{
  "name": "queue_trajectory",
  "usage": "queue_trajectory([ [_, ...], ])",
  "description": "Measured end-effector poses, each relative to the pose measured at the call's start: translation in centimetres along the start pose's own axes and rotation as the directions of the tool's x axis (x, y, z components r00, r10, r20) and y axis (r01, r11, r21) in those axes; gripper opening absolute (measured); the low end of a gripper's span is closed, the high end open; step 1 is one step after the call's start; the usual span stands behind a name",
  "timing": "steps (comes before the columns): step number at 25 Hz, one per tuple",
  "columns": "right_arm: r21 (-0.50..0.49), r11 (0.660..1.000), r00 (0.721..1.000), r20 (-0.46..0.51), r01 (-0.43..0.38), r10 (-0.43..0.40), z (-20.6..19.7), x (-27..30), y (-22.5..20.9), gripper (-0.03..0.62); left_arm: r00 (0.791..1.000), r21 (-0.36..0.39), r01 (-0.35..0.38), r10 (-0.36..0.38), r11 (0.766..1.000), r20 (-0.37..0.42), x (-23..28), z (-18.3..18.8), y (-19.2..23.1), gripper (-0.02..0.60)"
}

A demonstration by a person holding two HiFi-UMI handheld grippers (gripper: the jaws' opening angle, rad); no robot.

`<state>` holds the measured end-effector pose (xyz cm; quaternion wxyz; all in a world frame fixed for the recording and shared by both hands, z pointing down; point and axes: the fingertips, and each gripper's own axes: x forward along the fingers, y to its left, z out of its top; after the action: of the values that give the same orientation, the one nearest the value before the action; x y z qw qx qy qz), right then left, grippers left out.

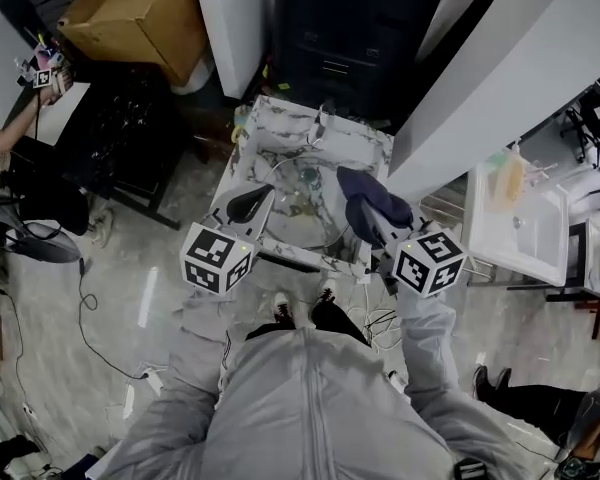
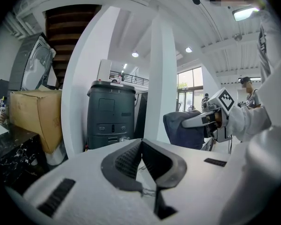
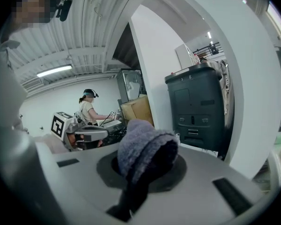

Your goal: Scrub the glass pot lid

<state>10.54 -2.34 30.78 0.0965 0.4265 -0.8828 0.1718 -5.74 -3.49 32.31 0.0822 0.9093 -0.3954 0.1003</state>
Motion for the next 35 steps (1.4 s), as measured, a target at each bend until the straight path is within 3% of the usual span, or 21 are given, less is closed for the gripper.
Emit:
queue_trajectory([
  [8,0.004,0.999,0.997,-0.066,-0.048,0.048,-1.0,1.8,-4.5,0.046,0.995,-0.035,-0.092,0.091,0.995,-0.028,2.5,-0.6,0.7,0.026],
  [13,0.022,0.995,0.990,-0.092,-0.101,0.103,-1.5,3.2,-6.7,0.046,0.989,-0.021,-0.146,0.146,0.989,-0.032,4.4,-1.0,0.4,0.026],
  [17,0.027,0.995,0.987,-0.128,-0.096,0.098,-3.0,5.3,-8.5,0.046,0.983,-0.031,-0.178,0.176,0.984,-0.042,5.5,-1.8,1.0,0.026],
  [22,0.084,0.996,0.978,-0.202,-0.041,0.057,-6.9,7.7,-10.2,0.046,0.982,-0.056,-0.181,0.177,0.982,-0.064,6.5,-3.7,2.8,0.026],
  [28,0.139,0.987,0.966,-0.253,0.083,-0.046,-10.3,11.3,-12.0,0.046,0.988,-0.041,-0.127,0.123,0.991,-0.090,7.6,-6.1,5.6,0.026],
  [35,0.157,0.967,0.926,-0.352,0.200,-0.134,-14.8,15.3,-13.6,0.046,0.989,-0.065,-0.056,0.047,0.996,-0.141,9.1,-9.4,8.7,0.026],
])
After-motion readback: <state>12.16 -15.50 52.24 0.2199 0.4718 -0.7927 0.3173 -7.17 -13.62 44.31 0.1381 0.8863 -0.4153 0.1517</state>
